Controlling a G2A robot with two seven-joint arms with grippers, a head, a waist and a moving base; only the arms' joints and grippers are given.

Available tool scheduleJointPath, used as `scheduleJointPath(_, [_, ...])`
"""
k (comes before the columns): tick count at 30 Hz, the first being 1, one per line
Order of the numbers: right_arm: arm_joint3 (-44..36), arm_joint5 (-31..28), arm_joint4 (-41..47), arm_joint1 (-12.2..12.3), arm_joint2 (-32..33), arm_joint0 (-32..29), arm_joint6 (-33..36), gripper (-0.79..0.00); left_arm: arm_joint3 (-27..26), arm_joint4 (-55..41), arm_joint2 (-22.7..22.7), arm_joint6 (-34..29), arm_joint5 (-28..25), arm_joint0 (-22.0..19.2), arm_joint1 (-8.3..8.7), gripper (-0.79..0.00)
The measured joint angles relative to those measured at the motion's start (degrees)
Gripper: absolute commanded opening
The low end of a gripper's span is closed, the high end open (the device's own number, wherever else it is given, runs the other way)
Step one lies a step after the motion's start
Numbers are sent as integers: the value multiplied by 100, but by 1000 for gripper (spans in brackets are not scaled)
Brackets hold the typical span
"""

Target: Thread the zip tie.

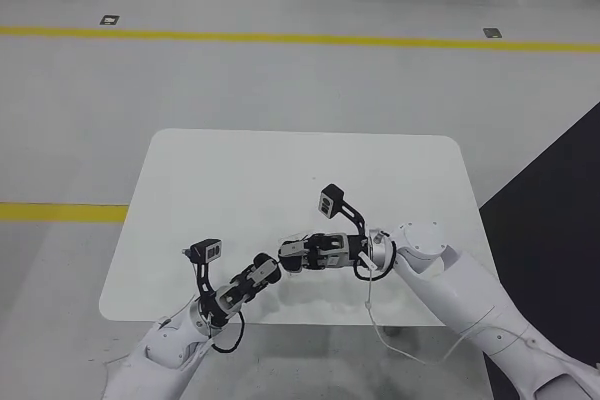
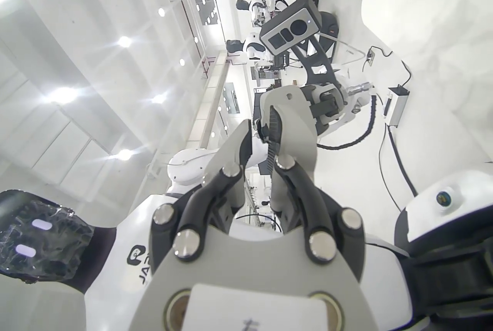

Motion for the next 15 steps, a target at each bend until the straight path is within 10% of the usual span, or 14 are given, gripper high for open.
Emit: scheduleJointPath(15, [-31, 104, -183, -69, 127, -78, 5, -785, -46, 25, -59, -28, 38, 46, -20, -785])
